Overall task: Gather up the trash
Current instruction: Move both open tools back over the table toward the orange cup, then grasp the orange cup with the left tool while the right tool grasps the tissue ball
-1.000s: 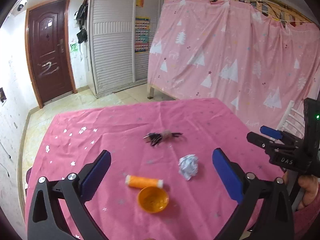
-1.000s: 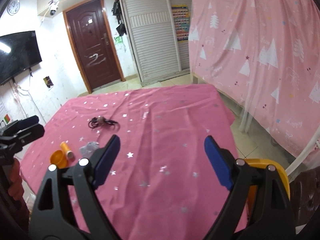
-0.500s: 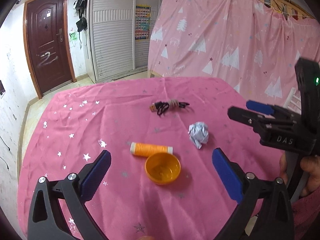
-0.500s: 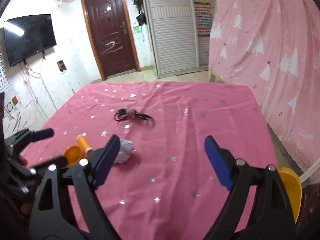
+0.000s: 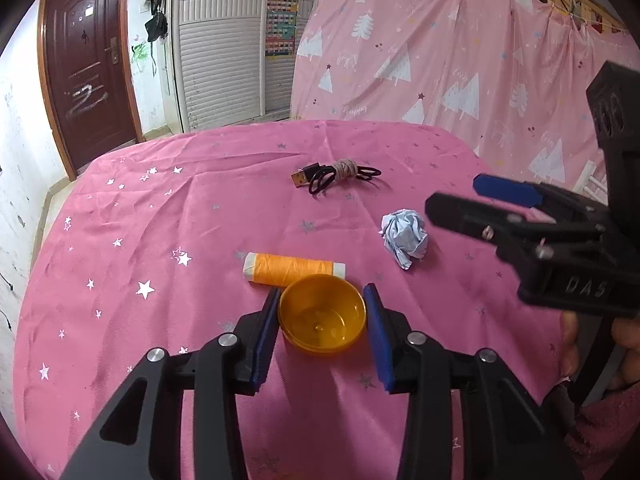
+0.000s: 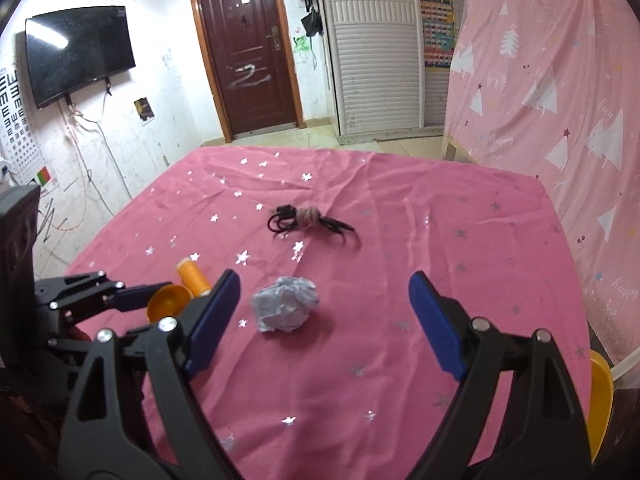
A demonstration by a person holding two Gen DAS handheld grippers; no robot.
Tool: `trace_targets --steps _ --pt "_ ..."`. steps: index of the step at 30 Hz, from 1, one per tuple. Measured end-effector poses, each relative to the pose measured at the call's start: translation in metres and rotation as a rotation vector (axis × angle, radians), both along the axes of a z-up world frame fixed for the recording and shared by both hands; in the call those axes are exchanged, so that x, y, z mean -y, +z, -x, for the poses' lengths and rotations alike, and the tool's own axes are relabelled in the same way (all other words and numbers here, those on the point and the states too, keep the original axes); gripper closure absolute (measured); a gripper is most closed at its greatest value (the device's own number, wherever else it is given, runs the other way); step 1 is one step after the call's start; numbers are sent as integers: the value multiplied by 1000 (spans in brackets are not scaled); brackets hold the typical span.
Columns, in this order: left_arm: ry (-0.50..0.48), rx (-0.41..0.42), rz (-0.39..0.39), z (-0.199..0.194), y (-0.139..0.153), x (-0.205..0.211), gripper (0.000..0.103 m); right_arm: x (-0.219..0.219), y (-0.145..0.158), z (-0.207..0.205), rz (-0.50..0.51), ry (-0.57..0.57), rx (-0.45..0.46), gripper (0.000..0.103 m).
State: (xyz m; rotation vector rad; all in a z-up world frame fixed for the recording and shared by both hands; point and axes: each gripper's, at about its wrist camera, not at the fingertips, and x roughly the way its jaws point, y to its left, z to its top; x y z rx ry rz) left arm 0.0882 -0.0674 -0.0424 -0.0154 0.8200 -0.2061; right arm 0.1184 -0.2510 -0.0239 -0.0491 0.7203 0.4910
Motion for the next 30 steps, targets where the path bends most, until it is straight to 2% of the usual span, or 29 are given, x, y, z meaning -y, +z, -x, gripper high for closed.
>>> trace_targets --steps 10,12,13,18,20,24,30 --pt "78 24 11 8 10 -31 68 -24 -9 -2 51 67 -39 20" --pt "95 26 14 8 11 -37 68 -29 -10 -3 67 72 -46 26" --pt "99 24 18 8 11 -39 68 -32 -12 -4 83 75 -52 34" --pt "104 21 32 9 10 -44 68 -47 -18 -9 147 75 -75 46" --pt "103 22 34 10 9 -44 68 -48 -21 -11 161 71 -82 60" --pt "103 22 42 10 8 -46 68 -50 -22 -13 180 69 -82 63" --pt "106 20 43 9 9 -48 68 -45 -19 -13 156 51 -72 65"
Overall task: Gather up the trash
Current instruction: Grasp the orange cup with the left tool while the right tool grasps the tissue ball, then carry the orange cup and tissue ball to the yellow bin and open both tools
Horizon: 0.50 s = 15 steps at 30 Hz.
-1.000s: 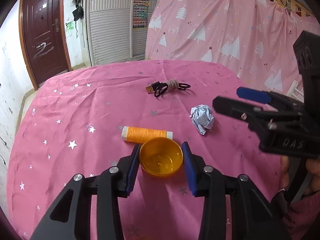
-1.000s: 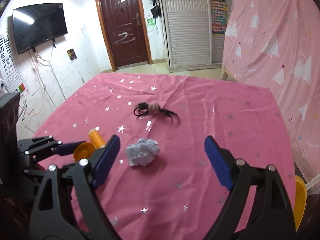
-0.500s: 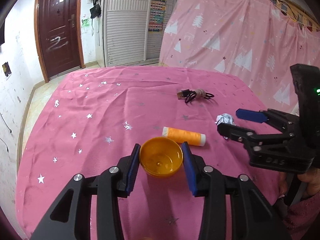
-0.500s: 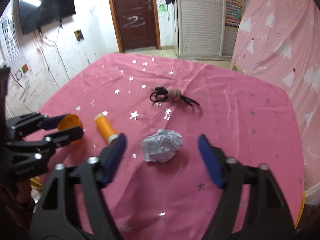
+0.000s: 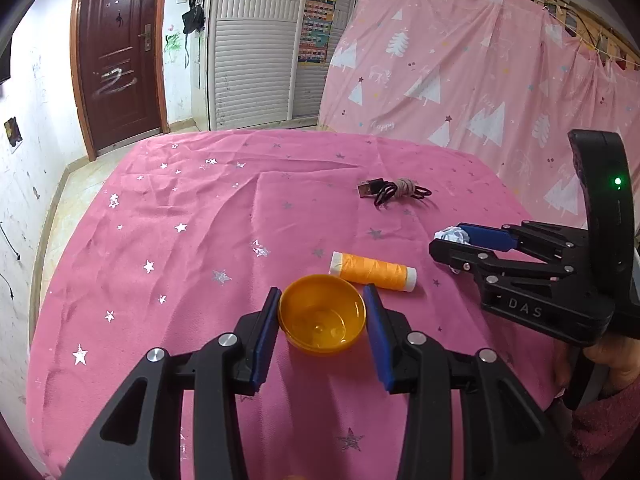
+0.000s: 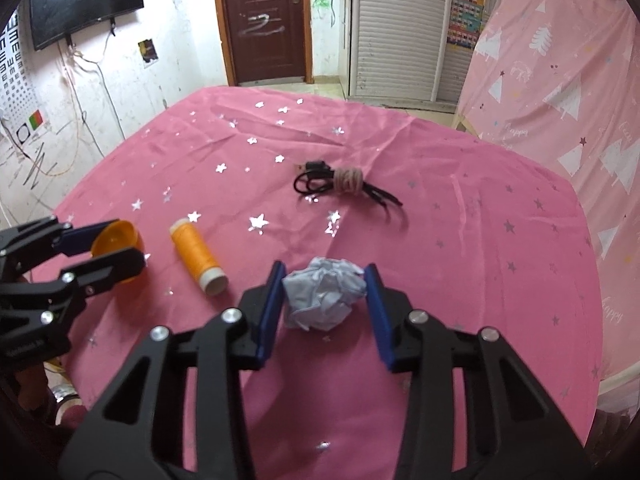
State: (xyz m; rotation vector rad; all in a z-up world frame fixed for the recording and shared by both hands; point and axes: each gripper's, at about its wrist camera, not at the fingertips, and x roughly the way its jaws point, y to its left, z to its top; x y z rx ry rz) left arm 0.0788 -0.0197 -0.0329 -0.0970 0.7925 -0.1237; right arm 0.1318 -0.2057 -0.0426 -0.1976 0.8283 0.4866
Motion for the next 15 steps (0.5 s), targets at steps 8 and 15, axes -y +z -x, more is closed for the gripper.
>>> trace_targets --steps 8,15 --pt "-7 10 -20 2 5 7 68 11 6 4 -37 -12 18 65" --pt "-25 16 -46 0 10 22 68 40 15 7 -87 -60 43 65"
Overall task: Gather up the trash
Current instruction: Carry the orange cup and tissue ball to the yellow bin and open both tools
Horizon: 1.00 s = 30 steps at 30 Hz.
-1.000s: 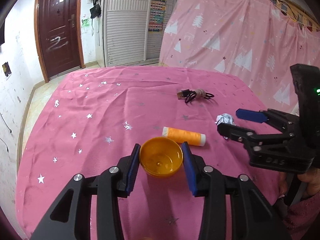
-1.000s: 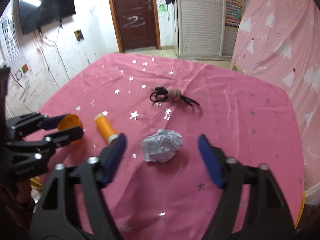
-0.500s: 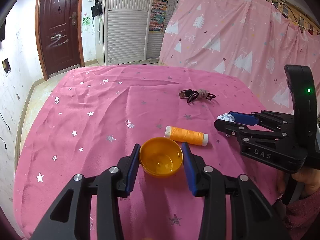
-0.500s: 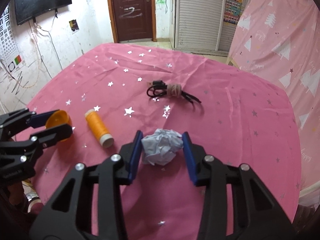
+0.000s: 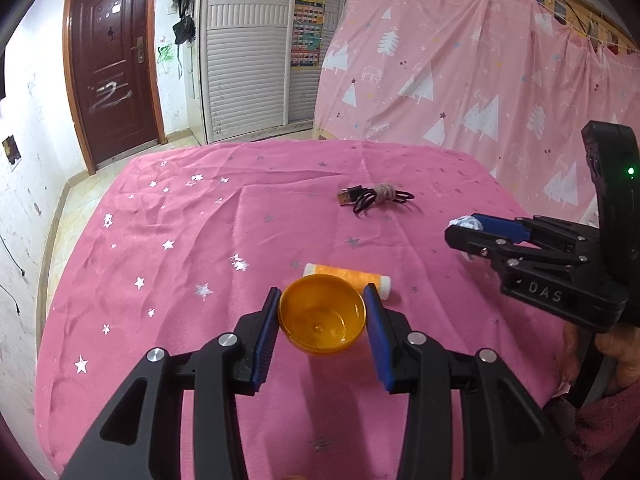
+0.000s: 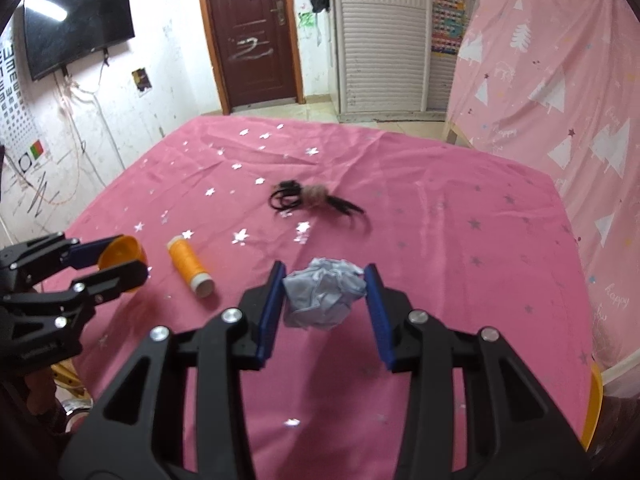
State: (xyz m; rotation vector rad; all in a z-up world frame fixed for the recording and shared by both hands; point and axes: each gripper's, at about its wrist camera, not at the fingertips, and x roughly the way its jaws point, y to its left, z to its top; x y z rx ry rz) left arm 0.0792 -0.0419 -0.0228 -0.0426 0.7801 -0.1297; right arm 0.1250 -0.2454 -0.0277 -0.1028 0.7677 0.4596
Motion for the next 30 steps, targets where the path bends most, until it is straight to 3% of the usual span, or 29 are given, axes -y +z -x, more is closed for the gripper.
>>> trace_targets --steps 10,20,30 --pt "-67 10 -41 -3 9 40 68 53 16 7 -63 -89 52 65" --pt "-173 -12 -32 -10 16 89 68 120 28 19 -109 -219 110 65" --pt "-290 -28 -46 -11 21 142 68 199 18 37 -137 -374 119 65"
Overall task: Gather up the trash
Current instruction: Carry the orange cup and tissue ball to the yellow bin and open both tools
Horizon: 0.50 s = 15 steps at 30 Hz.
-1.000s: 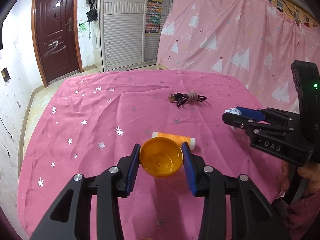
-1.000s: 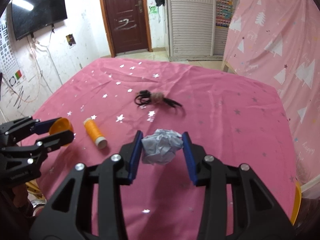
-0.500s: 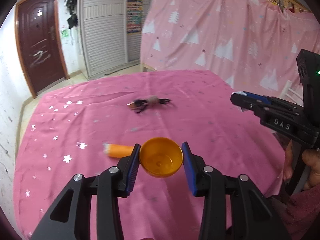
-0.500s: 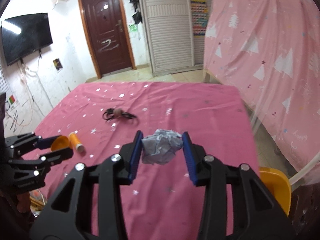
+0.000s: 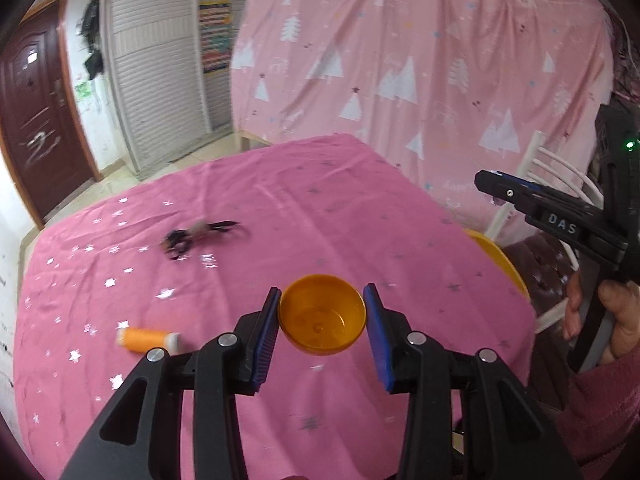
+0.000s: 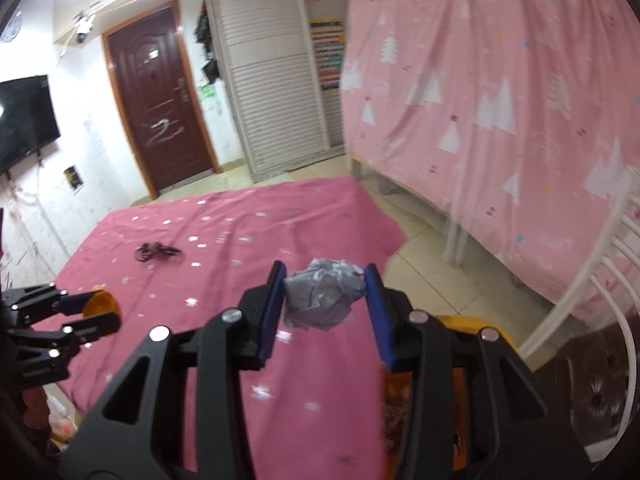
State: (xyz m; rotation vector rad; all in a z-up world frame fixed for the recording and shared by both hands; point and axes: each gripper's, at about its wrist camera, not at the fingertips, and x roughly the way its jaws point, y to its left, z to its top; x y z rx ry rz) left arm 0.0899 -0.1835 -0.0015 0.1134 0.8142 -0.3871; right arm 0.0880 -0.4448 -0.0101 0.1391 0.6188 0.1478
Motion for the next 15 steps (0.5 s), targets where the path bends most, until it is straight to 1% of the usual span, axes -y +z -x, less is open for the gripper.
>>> trace_targets --steps 5,10,15 --pt "-76 -42 9 -2 1 29 68 33 -16 6 23 -69 -41 65" --pt "-136 -54 23 -8 8 61 68 59 -32 9 23 -116 -78 65" --pt "-193 -49 25 -13 17 97 68 71 -47 3 6 -132 -112 65"
